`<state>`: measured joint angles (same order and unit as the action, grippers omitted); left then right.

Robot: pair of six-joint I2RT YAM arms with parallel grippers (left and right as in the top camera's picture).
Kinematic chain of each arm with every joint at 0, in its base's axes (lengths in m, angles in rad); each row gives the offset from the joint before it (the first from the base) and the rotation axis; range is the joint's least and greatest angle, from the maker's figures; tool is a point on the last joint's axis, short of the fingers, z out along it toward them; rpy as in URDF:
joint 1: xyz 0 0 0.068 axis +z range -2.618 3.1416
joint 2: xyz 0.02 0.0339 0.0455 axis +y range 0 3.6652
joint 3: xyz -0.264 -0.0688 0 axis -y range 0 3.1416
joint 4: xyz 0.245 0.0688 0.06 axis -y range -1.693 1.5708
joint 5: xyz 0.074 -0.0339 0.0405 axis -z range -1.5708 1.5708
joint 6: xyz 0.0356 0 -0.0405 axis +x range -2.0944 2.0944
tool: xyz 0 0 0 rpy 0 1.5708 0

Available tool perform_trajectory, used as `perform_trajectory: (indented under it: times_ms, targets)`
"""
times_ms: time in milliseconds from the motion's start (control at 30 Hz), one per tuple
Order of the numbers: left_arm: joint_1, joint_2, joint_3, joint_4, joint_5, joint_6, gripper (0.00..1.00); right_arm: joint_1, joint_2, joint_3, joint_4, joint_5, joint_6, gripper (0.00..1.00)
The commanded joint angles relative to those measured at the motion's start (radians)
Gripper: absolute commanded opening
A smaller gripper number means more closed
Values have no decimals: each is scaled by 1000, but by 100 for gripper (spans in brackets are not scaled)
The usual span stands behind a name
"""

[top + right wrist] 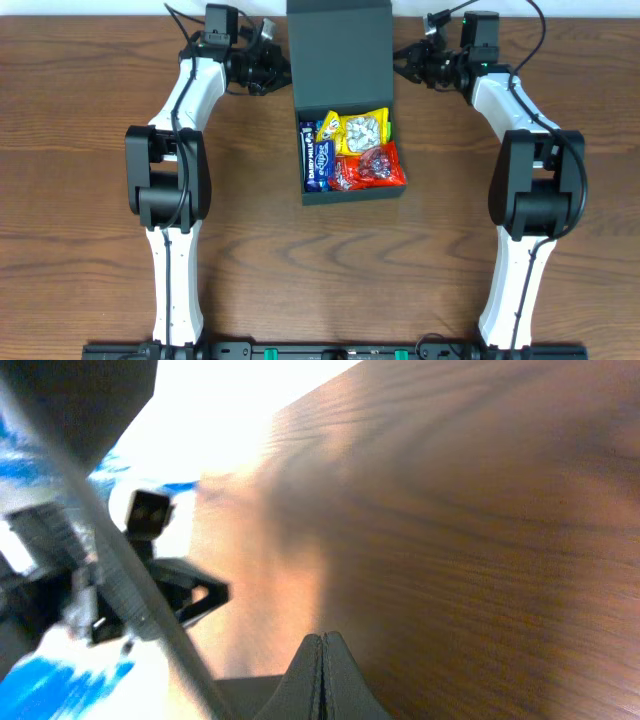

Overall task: Pack container
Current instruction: 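Swing the lid forward with both grippers to close the box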

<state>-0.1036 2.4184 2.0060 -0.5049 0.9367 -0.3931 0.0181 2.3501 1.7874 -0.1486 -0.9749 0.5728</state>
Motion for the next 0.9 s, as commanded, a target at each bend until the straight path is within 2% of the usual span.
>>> perform_trajectory:
  times_ms: [0,167,333,467,600,867]
  targets:
    - [-13,-48,34,-27,51,118,6,14,8,-1,31,-211,-13,2]
    - [-13,-124,34,-92,43,266,6,13,6,-1,49,-303,-79,2]
    - [-13,-233,34,-227,-58,441,6,13,-17,-1,48,-395,-179,2]
    - [-13,-306,34,-305,-79,557,6,13,-42,-1,36,-407,-189,2]
    - [-13,-354,34,-377,-109,643,6,14,-50,-1,-63,-406,-233,2]
    - [-16,-360,34,-518,-106,784,6,13,-50,-1,-413,-301,-515,2]
